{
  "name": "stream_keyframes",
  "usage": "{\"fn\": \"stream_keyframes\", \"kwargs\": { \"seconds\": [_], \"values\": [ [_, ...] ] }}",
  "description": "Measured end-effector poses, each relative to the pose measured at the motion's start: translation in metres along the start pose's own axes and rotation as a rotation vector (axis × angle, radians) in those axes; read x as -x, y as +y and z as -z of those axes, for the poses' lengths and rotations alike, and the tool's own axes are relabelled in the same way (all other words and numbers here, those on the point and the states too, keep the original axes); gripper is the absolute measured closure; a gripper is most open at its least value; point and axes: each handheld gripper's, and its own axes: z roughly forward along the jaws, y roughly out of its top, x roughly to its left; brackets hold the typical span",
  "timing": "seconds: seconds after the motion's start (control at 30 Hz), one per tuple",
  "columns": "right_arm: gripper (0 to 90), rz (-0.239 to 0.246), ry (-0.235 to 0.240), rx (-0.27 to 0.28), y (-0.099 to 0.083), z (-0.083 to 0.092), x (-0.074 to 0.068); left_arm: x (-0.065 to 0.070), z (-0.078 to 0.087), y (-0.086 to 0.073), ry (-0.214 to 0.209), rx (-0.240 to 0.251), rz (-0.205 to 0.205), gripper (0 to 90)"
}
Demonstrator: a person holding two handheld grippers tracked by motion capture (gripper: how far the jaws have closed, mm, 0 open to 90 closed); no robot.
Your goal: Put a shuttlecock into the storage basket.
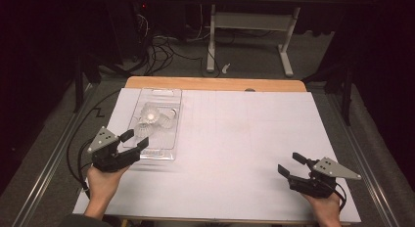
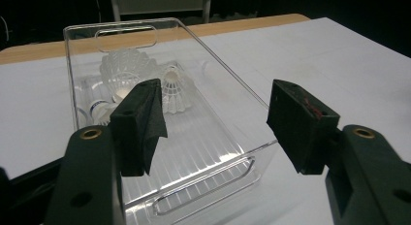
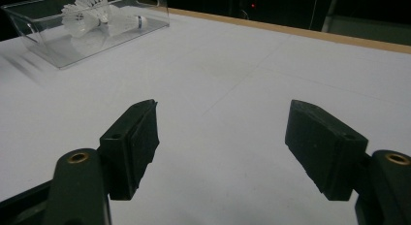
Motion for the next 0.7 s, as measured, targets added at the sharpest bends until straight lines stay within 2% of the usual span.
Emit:
{"fn": "stream_keyframes", "kwargs": {
  "seconds": [0.7],
  "values": [
    [28.2,-0.002,0.000,0.002,0.000,0.000,0.000,0.005,0.002,-0.015,-0.016,0.011,0.020,36.9]
  ]
}}
